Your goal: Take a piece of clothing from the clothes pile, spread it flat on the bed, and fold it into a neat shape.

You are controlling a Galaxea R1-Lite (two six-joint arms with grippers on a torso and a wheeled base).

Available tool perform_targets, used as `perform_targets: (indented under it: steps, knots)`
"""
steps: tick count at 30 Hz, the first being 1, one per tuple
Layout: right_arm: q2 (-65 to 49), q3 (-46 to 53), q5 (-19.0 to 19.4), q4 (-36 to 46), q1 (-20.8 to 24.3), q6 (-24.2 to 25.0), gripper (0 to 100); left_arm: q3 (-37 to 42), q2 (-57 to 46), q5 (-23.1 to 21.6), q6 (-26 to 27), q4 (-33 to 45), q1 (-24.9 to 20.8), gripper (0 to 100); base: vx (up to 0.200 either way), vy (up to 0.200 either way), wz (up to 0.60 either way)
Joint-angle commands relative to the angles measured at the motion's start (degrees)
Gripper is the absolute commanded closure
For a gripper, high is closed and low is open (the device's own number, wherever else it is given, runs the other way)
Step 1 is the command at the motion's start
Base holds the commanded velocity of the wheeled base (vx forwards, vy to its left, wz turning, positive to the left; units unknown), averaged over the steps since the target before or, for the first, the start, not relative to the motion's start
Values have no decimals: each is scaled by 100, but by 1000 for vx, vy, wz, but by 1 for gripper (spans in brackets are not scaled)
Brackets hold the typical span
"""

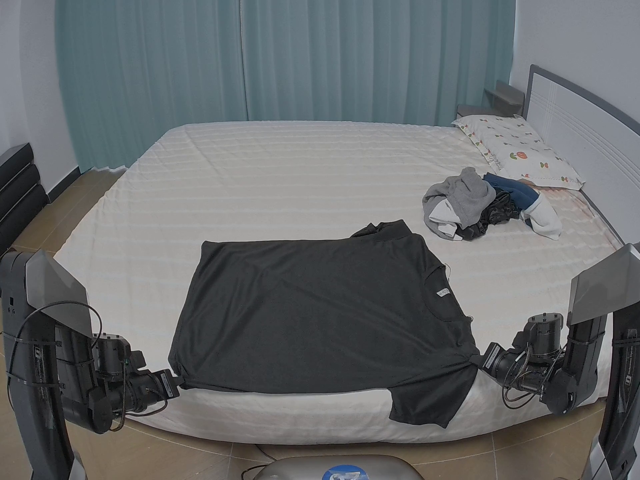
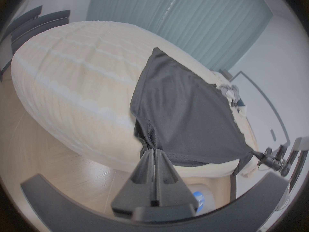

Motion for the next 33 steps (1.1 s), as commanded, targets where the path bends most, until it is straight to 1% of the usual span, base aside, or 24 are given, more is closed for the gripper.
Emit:
perform_targets:
  steps: [1, 2, 4, 5, 8, 11, 14, 16, 17, 19, 21, 22, 24, 25, 28, 33]
  knots:
    - [-16, 80, -1, -287, 0, 73, 100, -58, -119, -8, -449, -298, 23, 100, 0, 0, 0]
    - [11, 97, -1, -419, 8, 73, 100, -75, -119, -8, -695, -447, 23, 100, 0, 0, 0]
    - [11, 97, -1, -419, 8, 73, 100, -75, -119, -8, -695, -447, 23, 100, 0, 0, 0]
    - [46, 89, -1, -630, 8, 73, 100, -172, -128, -8, -1082, -535, 23, 100, 0, 0, 0]
    - [-7, 80, 8, -656, -9, 152, 100, -321, -128, 1, -1442, -535, 23, 100, 0, 0, 0]
    - [-60, 45, 8, -656, 0, 284, 100, -427, -180, 18, -1759, -535, 49, 100, 0, 0, 0]
    - [-235, 141, 34, -648, 0, 275, 100, -339, -391, 27, -1829, -544, 85, 100, 0, 0, 0]
    - [-314, 220, 105, -648, 0, 249, 100, -286, -444, 27, -1785, -535, 85, 100, 0, 0, 0]
    - [-385, 414, 333, -612, 0, 214, 100, -207, -497, 27, -1680, -535, 85, 100, 0, 0, 0]
    - [-367, 581, 474, -586, 0, 91, 100, -154, -462, 27, -1460, -526, 85, 100, 0, 0, 0]
    - [-323, 686, 474, -586, 0, -120, 100, -119, -435, 27, -1258, -526, 93, 100, 0, 0, 0]
    - [-332, 809, 483, -586, -18, -375, 100, -66, -409, 27, -1099, -535, 129, 100, 0, 0, 0]
    - [-394, 941, 509, -586, -80, -612, 100, -14, -400, 18, -950, -553, 155, 100, 0, 0, 0]
    - [-394, 941, 509, -586, -80, -612, 100, -14, -400, 18, -950, -553, 155, 100, 0, 0, 0]
    - [-481, 1117, 518, -595, -62, -850, 100, 101, -409, 18, -774, -570, 155, 100, 0, 0, 0]
    - [-561, 1442, 526, -648, -106, -1025, 100, 338, -462, 18, -308, -570, 155, 100, 0, 0, 0]
